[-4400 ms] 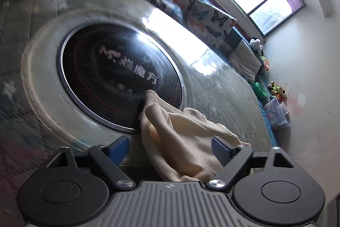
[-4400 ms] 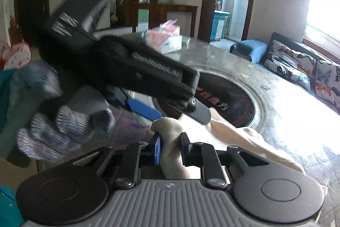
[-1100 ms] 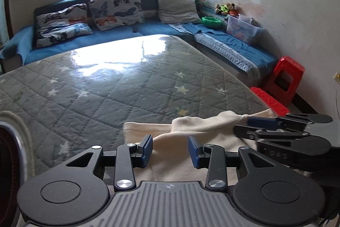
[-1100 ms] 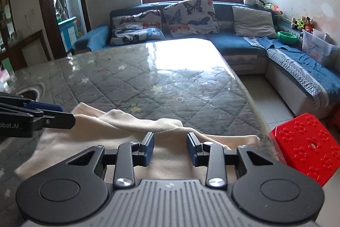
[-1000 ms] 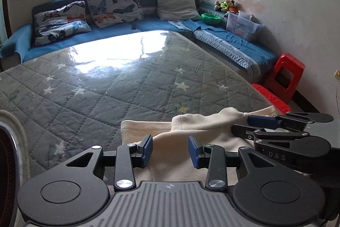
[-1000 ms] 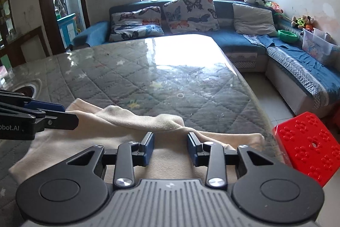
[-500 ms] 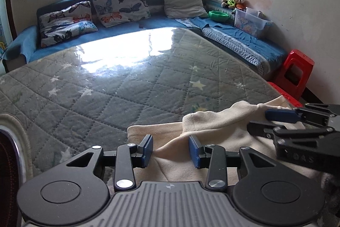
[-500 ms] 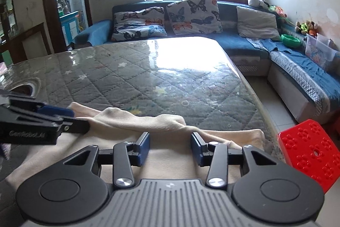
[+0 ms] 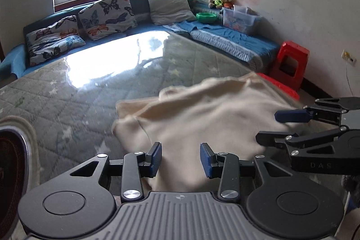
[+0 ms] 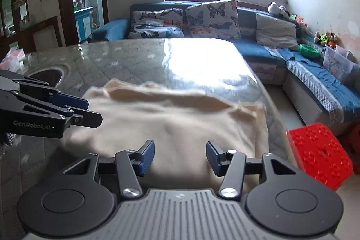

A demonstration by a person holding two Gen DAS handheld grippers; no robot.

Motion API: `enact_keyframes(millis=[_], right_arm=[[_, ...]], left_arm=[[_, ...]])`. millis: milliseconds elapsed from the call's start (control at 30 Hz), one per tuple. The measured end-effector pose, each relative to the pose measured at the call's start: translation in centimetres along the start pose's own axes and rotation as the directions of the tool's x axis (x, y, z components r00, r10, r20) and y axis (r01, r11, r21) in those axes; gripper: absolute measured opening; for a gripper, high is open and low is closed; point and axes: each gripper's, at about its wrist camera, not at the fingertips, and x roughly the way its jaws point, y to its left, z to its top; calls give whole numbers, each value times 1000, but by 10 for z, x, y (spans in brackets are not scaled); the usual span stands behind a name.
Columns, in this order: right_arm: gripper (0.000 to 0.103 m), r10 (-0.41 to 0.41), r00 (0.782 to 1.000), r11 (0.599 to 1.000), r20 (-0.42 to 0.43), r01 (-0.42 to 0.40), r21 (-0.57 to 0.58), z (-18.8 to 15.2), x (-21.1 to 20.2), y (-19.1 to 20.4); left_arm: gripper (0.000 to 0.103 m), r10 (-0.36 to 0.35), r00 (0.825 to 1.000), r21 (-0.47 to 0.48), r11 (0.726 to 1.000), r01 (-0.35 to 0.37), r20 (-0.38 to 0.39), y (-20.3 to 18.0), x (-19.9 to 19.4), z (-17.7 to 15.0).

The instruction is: Fold clothes

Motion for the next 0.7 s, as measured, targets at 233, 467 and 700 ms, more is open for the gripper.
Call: enact_keyframes(millis=[233,467,700], right_arm=[[60,-18,1000,1000,23,18,-14,-5,-9,7],[75,-13,1000,1000,21,13,8,-12,-10,13],[94,-25,999,999,44,23,31,-18,-23,20]], left_arm=[[47,22,1000,13,1000,-22,15,-6,-3,-6],[66,34,999,-10,999,-34,14,-2,-16,-15],[83,47,999,-28,999,-47,23,0,-29,-26]])
